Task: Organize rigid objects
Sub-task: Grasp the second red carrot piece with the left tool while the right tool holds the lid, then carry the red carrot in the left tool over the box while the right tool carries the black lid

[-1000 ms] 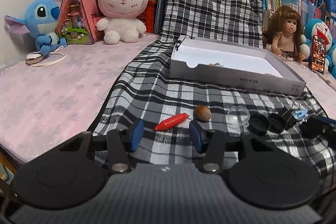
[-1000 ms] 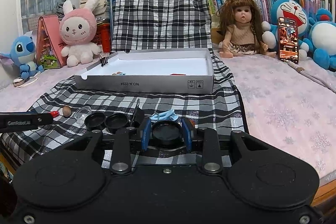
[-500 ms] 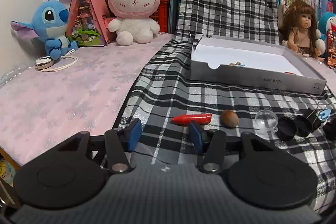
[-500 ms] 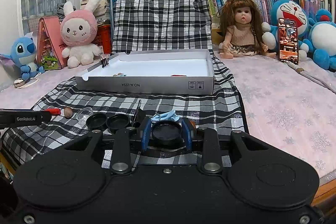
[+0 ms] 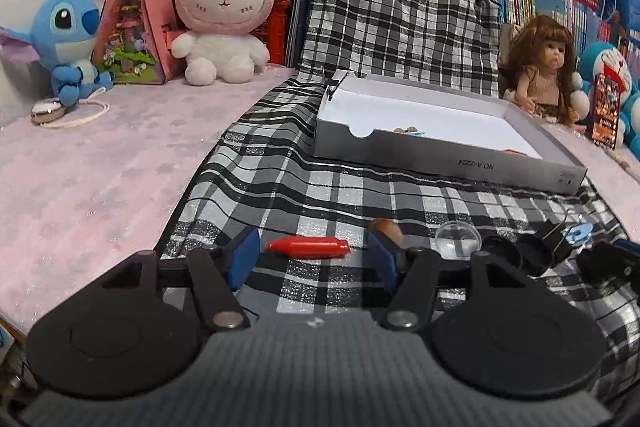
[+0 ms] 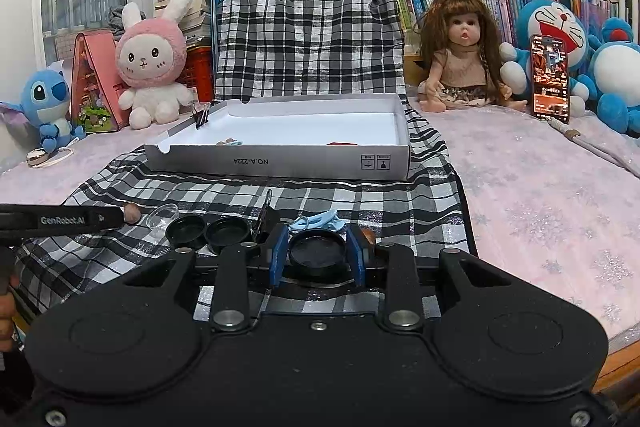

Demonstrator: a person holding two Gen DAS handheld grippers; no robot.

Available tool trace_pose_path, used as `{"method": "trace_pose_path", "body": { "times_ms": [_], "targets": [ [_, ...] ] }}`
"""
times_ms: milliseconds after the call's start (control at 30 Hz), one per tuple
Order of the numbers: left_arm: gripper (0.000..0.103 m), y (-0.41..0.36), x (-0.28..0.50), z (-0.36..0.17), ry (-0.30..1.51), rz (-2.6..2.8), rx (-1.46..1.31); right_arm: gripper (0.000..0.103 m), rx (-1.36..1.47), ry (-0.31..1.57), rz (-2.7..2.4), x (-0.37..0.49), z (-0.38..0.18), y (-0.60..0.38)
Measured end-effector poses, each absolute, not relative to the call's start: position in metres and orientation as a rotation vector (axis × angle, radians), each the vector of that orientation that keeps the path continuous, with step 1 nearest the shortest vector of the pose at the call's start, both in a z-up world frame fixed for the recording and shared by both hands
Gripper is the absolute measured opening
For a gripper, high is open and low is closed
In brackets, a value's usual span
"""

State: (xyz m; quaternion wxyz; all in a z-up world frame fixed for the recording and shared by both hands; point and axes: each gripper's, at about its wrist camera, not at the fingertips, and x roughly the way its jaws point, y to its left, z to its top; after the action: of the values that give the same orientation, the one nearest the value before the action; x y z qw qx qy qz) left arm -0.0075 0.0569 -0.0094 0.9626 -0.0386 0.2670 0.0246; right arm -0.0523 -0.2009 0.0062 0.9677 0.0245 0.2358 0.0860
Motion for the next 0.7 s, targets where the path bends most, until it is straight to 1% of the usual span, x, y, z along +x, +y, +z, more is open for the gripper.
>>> {"method": "trace_pose_path", "body": {
  "times_ms": [100, 167, 200, 467, 700],
  "targets": [
    [0.073, 0.054, -0.007, -0.011, 0.532, 0.047, -0.051, 0.031, 0.051, 0.476, 0.175, -0.052, 0.006, -0.201],
    [0.061, 0.054, -0.007, -0.012, 0.529, 0.047, -0.038, 0.031, 0.051, 0.475, 0.172, -0.052, 0.006, -0.202],
    [0.052, 0.054, -0.008, -0.011, 0.525, 0.05, -0.04, 0.031, 0.052, 0.474, 0.171, -0.052, 0.007, -0.202],
    [0.051, 0.054, -0.014, 0.008, 0.484, 0.022, -0.067, 0.031, 0.063, 0.477, 0.17, -0.045, 0.01, -0.207],
    [0.051, 0.048, 0.006, 0.035, 0.48, -0.038, -0.047, 0.031, 0.111, 0.49, 0.156, -0.024, 0.025, -0.214]
  ]
}}
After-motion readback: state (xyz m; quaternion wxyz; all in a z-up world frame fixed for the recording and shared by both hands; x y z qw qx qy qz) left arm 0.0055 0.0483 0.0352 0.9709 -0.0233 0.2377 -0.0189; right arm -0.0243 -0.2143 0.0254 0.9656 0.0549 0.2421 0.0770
